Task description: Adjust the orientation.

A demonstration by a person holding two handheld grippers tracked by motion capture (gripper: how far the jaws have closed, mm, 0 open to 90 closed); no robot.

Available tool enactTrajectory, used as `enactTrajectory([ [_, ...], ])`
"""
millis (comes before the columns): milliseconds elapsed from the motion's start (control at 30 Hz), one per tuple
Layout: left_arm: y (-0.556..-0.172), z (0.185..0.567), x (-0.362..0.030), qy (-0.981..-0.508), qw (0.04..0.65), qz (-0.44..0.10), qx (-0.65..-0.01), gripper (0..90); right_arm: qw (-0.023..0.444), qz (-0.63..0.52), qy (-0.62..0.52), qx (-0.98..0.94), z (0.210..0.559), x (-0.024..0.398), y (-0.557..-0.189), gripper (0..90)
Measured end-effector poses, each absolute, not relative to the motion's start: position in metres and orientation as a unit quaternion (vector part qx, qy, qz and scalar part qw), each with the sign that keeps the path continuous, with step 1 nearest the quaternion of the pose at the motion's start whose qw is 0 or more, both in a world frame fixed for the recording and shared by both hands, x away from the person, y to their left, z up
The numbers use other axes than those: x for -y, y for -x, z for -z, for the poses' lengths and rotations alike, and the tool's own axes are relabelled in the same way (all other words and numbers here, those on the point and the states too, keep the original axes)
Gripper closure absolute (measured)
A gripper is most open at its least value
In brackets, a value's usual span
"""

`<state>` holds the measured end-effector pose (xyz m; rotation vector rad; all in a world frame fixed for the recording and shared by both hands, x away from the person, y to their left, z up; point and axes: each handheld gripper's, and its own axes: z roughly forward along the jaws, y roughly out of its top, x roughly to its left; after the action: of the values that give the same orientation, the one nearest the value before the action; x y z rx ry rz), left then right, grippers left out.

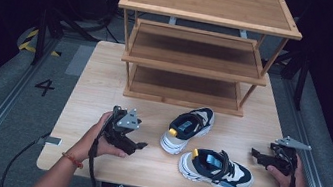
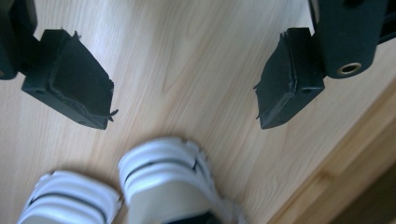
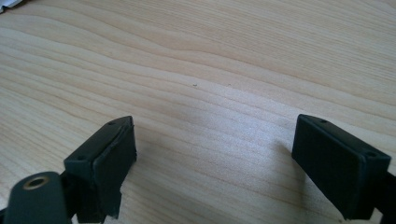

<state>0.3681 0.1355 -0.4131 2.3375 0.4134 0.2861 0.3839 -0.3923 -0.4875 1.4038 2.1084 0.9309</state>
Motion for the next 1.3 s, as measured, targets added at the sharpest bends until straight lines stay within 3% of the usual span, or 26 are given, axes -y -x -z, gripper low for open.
enactTrajectory([
  [733,-0.396,0.389,-0.045,-0.936,0.337,-0.094,-0.038,19.8,0.22,-0.337,-0.505,-0.763,0.488,0.393,-0.383,14.0],
  [1033,-0.406,0.4,-0.033,-0.943,0.326,-0.062,-0.028,27.3,0.22,-0.337,-0.506,-0.763,0.488,0.393,-0.383,14.0],
  [1300,-0.395,0.396,-0.029,-0.959,0.283,-0.036,0.003,43.1,0.22,-0.337,-0.506,-0.763,0.488,0.393,-0.383,14.0],
])
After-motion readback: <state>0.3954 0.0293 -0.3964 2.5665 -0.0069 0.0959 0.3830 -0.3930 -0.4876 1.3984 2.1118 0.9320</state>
